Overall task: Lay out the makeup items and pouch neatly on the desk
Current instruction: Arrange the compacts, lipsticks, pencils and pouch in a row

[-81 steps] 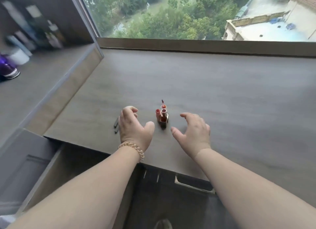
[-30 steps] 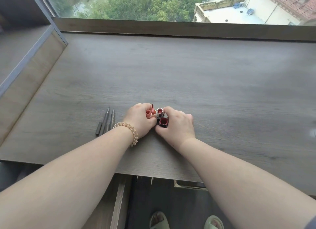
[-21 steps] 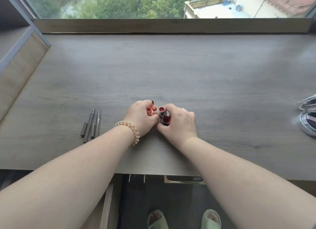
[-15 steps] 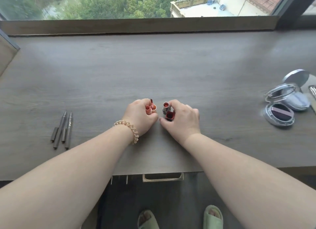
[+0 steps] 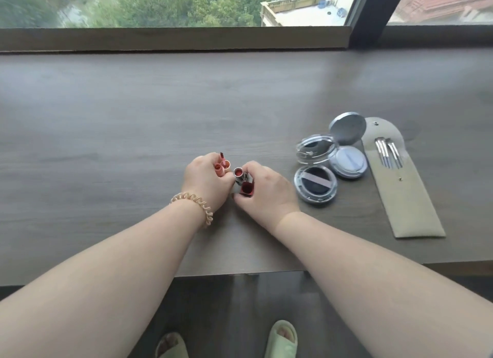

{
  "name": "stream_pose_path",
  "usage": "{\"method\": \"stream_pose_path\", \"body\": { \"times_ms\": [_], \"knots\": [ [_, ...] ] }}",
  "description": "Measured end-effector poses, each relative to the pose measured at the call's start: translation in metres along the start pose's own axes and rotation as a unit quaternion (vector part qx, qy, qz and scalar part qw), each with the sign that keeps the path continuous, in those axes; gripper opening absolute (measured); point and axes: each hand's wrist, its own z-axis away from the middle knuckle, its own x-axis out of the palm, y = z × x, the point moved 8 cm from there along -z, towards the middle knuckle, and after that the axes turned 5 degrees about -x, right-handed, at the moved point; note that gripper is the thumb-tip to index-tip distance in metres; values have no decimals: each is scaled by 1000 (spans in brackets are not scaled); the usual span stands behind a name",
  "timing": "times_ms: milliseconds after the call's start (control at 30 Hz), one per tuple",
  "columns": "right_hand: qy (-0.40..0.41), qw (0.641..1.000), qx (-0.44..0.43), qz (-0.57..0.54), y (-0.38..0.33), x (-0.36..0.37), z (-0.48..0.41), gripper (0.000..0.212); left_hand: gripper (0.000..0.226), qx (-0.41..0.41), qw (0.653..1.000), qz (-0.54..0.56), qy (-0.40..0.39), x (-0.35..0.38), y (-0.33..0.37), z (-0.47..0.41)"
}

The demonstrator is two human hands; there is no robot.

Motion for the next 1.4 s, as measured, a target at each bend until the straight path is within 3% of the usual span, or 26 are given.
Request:
{"method": "stream_pose_path", "body": {
  "times_ms": [233, 433, 900, 1400],
  "knots": [
    [-44, 998, 0, -36, 35, -21, -2, 29, 5, -47, 998, -19, 39, 22, 22, 12],
    [-60, 998, 21, -10, 40, -23, -7, 28, 9, -70, 997, -37, 23, 29, 22, 20],
    [-43, 994, 104, -5, 44, -25, -13, 31, 9, -53, 998, -35, -11, 36, 18, 16],
    [9, 983, 180, -27, 56, -31, 4, 21, 16, -37, 998, -35, -37, 42, 30, 20]
  ]
}}
